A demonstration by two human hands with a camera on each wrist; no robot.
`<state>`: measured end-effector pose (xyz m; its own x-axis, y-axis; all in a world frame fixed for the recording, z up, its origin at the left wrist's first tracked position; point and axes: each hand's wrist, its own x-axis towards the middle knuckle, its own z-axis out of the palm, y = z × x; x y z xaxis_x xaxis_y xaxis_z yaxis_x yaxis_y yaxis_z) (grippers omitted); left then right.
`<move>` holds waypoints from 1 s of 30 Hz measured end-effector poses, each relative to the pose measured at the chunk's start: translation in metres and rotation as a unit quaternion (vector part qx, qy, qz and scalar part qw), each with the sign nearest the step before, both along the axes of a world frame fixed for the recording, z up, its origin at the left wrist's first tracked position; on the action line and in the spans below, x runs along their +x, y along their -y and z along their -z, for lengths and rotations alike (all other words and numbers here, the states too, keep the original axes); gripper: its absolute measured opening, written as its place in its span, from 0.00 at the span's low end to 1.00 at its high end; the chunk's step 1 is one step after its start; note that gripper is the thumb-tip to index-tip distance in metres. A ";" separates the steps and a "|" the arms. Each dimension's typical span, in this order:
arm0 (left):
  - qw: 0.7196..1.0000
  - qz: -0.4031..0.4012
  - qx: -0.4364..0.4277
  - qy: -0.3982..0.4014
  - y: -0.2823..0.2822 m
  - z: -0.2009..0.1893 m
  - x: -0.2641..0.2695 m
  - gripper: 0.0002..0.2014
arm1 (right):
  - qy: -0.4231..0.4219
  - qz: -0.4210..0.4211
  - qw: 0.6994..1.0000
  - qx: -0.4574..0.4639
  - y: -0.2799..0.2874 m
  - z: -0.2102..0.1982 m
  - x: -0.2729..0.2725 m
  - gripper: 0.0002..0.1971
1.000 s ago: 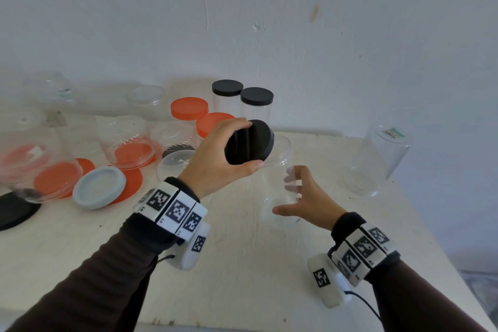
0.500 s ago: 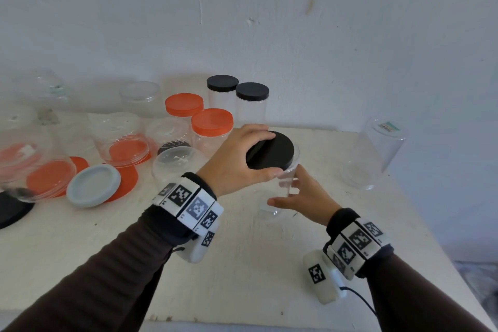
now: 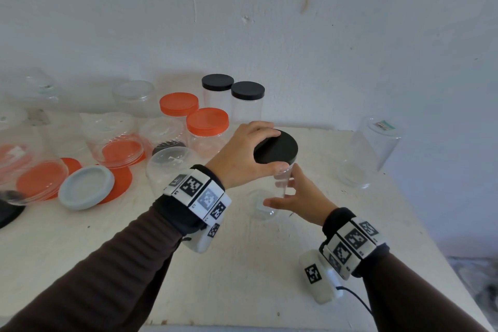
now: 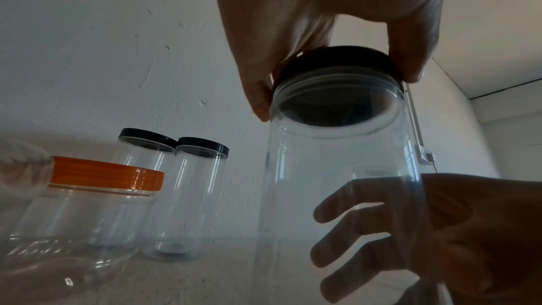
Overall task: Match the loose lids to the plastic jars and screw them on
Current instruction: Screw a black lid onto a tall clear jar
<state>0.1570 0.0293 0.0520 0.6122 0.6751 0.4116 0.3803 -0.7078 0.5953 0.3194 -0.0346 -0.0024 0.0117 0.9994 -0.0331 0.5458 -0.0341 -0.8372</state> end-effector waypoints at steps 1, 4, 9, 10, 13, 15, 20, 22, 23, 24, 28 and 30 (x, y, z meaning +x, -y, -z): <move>1.000 0.001 -0.002 0.000 0.000 0.000 0.000 0.34 | 0.003 0.000 1.000 -0.001 0.000 0.001 0.000 0.37; 1.000 0.010 -0.006 0.004 -0.001 0.002 -0.002 0.36 | 0.016 -0.002 1.000 -0.008 -0.001 0.000 0.000 0.39; 0.993 0.018 -0.097 0.061 0.005 0.012 -0.009 0.56 | 0.055 -0.067 0.994 -0.061 -0.001 -0.031 0.013 0.47; 0.989 0.008 -0.128 0.080 0.006 0.016 -0.010 0.58 | 0.055 -0.065 0.995 -0.056 -0.002 -0.043 0.017 0.49; 0.971 -0.012 -0.208 0.118 0.009 0.029 -0.011 0.60 | 0.077 -0.058 0.995 -0.018 -0.003 -0.086 0.021 0.52; 0.963 -0.019 -0.236 0.125 0.009 0.037 -0.009 0.59 | 0.126 -0.084 0.988 0.000 -0.005 -0.109 0.015 0.48; 0.958 -0.022 -0.239 0.155 0.006 0.048 0.000 0.56 | 0.335 -0.182 0.924 -0.007 -0.018 -0.134 -0.014 0.46; 0.957 -0.014 -0.239 0.163 0.004 0.049 0.002 0.51 | 0.397 -0.207 0.894 -0.019 -0.025 -0.136 -0.025 0.46; 0.958 -0.012 -0.240 0.159 0.004 0.049 0.002 0.48 | 0.415 -0.214 0.884 -0.028 -0.028 -0.137 -0.028 0.45; 0.958 -0.011 -0.242 0.151 0.003 0.049 0.002 0.46 | 0.429 -0.220 0.875 -0.037 -0.031 -0.139 -0.031 0.45; 0.960 -0.015 -0.243 0.138 0.001 0.050 0.001 0.47 | 0.488 -0.226 0.841 -0.059 -0.038 -0.145 -0.038 0.43; 0.960 -0.012 -0.243 0.136 0.000 0.051 0.001 0.47 | 0.509 -0.229 0.827 -0.064 -0.040 -0.146 -0.041 0.42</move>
